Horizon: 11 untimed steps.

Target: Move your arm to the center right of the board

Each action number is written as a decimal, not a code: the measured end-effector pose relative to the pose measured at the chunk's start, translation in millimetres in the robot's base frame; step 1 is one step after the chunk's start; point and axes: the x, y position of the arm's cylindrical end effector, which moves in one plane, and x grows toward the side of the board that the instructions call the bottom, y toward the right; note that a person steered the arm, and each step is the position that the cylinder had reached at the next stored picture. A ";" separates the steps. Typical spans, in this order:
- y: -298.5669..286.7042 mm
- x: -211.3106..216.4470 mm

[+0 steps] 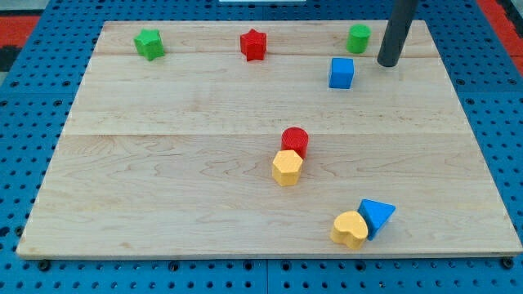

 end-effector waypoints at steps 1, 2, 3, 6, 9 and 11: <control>0.0 -0.2; 0.0 -0.2; -0.1 -2.9; -42.4 46.8; -14.3 48.3; -1.7 50.9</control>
